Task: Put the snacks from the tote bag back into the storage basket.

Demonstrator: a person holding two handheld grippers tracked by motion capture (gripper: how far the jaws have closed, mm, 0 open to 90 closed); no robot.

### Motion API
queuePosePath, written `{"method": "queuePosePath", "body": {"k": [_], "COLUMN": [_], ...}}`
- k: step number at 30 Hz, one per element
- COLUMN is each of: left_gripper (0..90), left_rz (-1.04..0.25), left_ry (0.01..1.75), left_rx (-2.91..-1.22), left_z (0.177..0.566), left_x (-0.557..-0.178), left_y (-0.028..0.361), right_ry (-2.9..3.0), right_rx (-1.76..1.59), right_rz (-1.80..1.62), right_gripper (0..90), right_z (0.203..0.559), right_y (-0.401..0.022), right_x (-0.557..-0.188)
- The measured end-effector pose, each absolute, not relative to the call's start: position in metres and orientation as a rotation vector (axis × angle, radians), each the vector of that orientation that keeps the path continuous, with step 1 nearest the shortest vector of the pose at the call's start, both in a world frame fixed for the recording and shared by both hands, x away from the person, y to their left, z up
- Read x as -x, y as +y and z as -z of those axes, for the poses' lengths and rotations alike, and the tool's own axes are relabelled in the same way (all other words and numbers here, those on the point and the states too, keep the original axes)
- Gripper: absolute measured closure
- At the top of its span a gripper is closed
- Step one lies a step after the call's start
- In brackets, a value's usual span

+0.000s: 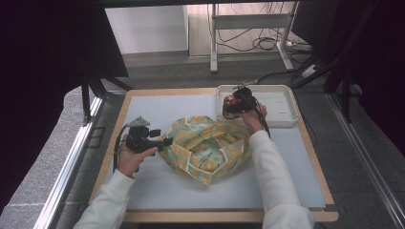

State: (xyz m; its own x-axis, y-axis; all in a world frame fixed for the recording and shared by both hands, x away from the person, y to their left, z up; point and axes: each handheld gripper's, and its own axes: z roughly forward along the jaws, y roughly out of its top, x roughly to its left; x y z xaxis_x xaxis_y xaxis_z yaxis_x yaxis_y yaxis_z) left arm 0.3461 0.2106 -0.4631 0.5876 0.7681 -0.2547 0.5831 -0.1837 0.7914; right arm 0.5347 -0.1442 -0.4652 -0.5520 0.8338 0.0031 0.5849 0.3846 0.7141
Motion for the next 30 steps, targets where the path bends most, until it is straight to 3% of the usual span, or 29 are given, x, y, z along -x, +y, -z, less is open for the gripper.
{"method": "queuePosePath", "body": {"k": [15, 19, 30], "left_gripper": [28.7, 28.8, 28.8], "left_rz": [-0.241, -0.237, -0.259], "left_ry": [1.095, 1.092, 1.113], "left_rx": [-1.883, -1.884, -1.879], "left_z": [0.466, 0.466, 0.467], "left_x": [-0.348, -0.347, -0.346], "left_y": [0.211, 0.209, 0.216], "right_ry": [2.331, 2.280, 2.242], "right_rx": [-1.289, -1.316, -1.206], "right_rz": [-0.953, -1.006, -1.133], "right_gripper": [23.0, 14.0, 14.1], "right_z": [0.480, 0.471, 0.439], "right_y": [-0.141, -0.143, -0.151], "right_x": [-0.539, -0.535, -0.506]}}
